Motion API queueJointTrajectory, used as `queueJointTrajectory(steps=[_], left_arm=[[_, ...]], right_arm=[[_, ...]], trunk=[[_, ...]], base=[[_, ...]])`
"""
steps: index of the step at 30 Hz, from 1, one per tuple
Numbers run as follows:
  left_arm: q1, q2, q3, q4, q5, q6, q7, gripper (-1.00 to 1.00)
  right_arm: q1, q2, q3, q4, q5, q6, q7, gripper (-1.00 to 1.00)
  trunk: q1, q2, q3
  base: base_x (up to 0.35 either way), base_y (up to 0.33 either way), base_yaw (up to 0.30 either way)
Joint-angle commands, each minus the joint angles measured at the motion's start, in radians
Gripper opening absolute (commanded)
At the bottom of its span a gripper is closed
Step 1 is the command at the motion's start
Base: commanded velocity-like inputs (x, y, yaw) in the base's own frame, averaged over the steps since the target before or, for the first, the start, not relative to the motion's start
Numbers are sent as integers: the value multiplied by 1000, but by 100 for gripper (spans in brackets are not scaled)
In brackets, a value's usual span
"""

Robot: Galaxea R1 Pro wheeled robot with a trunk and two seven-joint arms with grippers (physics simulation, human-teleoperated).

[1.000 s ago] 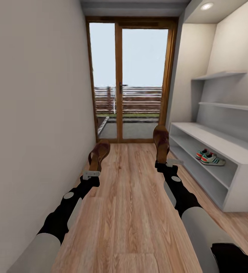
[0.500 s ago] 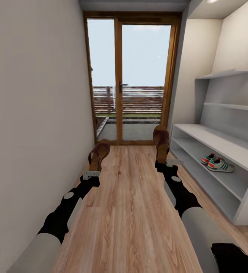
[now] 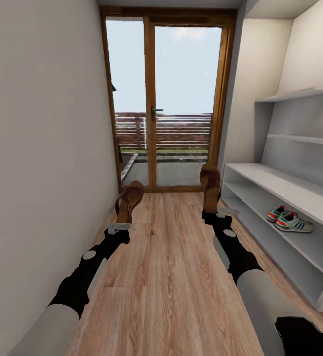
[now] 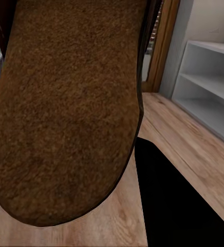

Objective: Pick up the two gym shoes and the two sandals from the corridor floor and place them onto the hallstand (shoe rack) in the corridor, making sure they are on the rack and not on the floor. Arrange them so the two gym shoes are next to each other and the two sandals are next to each other.

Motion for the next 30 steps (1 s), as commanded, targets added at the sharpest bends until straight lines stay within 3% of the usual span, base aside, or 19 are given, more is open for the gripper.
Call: queueJointTrajectory(steps=[1, 11, 15, 16, 17, 20, 21, 24, 30], left_arm=[[0, 0, 0, -1, 5, 4, -4, -100], [0, 0, 0, -2, 5, 4, -4, -100], [0, 0, 0, -1, 5, 4, -4, -100], [0, 0, 0, -2, 5, 4, -4, -100], [0, 0, 0, -2, 5, 4, -4, -100], [0, 0, 1, -2, 5, 4, -4, -100], [0, 0, 0, -2, 5, 4, -4, -100], [0, 0, 0, -2, 5, 4, -3, -100], [0, 0, 0, -2, 5, 4, -4, -100]], right_arm=[[-1, 1, -1, 0, -8, 0, -1, -100], [-1, 0, -1, 9, -10, -7, -1, -100], [-1, 0, -1, 126, -10, -44, -1, -100], [-1, 0, -1, 228, -7, -244, -1, -100], [-1, 0, -1, 256, -6, -341, -1, -100], [-1, 1, -1, 315, -4, -518, -3, -100], [-1, 1, 0, 365, -3, -621, -4, -100], [-1, 1, 1, 394, -3, -670, -5, -100], [-1, 1, 1, 408, -3, -693, -5, -100]], trunk=[[0, 0, -1], [0, 0, -1], [0, 0, -1], [0, 0, -1], [0, 0, -1], [0, 0, -1], [0, 0, -1], [0, 0, -1], [0, 0, -1]], base=[[345, 0, -182], [345, 0, -231], [345, 0, -56], [345, 0, -7], [345, 0, -5], [345, 0, -3], [345, 0, -1], [345, 0, 0], [345, 0, 0]])
